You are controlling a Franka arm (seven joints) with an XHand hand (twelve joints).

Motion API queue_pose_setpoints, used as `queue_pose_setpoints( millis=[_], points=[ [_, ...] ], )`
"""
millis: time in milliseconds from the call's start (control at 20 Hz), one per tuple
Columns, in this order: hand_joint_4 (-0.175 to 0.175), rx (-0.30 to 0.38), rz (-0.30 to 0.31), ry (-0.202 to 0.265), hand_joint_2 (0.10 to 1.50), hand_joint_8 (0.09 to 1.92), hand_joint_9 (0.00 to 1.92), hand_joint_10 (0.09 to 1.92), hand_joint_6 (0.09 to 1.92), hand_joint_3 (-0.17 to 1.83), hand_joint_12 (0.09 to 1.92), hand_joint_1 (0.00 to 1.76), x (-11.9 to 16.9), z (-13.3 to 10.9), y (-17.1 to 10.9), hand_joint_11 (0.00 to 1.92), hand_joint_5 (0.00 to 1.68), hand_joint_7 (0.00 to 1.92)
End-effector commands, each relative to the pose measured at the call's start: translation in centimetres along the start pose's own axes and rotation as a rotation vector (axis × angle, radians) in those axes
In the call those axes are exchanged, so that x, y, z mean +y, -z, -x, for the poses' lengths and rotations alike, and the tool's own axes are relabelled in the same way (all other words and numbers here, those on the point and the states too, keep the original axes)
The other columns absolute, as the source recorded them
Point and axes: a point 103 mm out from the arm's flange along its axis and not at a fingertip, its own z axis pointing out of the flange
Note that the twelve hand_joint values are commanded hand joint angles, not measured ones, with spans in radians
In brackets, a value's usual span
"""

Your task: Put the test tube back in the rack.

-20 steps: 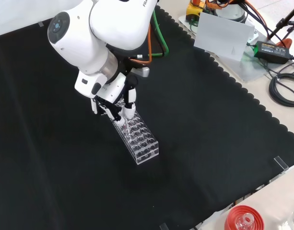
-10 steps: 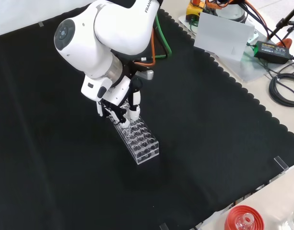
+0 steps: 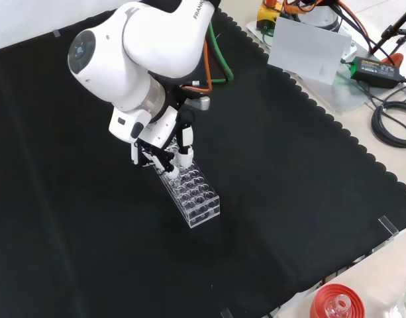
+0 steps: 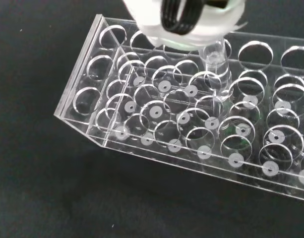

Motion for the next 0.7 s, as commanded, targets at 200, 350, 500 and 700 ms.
queue_pose_setpoints(
  millis=[200,350,500,700],
  points=[
    [0.014,0.072,-0.048,0.029,0.84,0.09,0.92,0.77,0.09,-0.17,1.46,1.14,-0.6,0.7,0.2,0.36,0.85,0.99],
    [0.020,0.067,-0.043,0.030,0.84,0.09,0.89,0.79,0.09,-0.17,1.47,1.13,-0.7,0.7,0.4,0.34,0.83,0.97],
    [0.023,0.062,-0.029,0.032,0.84,0.09,0.88,0.79,0.09,-0.17,1.47,1.13,-0.8,0.6,0.9,0.32,0.82,0.97],
    [0.028,0.064,0.017,0.036,0.84,0.09,0.84,0.81,0.09,-0.17,1.48,1.13,-1.3,0.6,2.5,0.29,0.79,0.94]
  ],
)
